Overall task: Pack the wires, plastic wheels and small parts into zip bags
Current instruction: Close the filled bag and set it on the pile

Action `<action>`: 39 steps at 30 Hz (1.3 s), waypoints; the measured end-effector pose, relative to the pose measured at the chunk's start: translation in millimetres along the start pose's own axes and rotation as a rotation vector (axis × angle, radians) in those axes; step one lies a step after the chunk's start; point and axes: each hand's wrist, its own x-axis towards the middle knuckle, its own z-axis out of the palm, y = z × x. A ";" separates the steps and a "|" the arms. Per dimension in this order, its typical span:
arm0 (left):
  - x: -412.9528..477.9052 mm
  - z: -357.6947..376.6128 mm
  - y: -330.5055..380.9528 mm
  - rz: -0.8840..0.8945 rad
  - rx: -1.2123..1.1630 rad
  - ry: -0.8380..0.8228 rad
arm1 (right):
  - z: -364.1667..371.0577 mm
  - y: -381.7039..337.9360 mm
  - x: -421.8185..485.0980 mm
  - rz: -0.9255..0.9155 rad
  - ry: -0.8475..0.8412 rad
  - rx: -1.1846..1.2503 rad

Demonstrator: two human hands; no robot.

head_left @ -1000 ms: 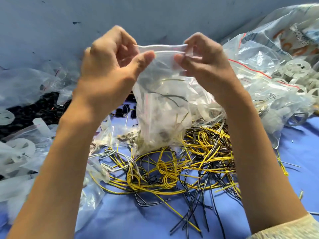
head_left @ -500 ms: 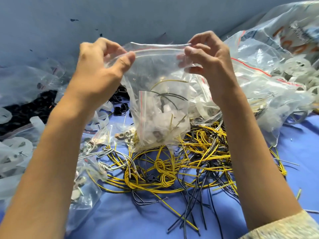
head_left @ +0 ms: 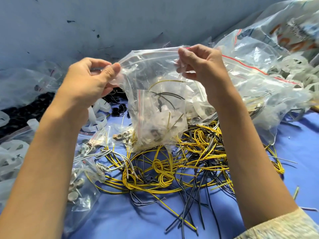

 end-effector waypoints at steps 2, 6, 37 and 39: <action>0.2 -1.1 -1.8 -0.059 0.025 -0.033 | -1.9 2.0 0.1 0.034 -0.023 -0.046; -0.4 -3.0 -3.6 -0.067 -0.024 -0.032 | -1.3 2.9 -1.1 0.019 -0.035 -0.033; -7.6 -3.9 10.6 0.136 -0.150 0.156 | -3.4 2.1 -5.6 -0.119 -0.023 0.055; -7.5 -3.4 12.2 0.112 -0.155 0.146 | -3.8 1.5 -5.5 -0.153 -0.015 0.027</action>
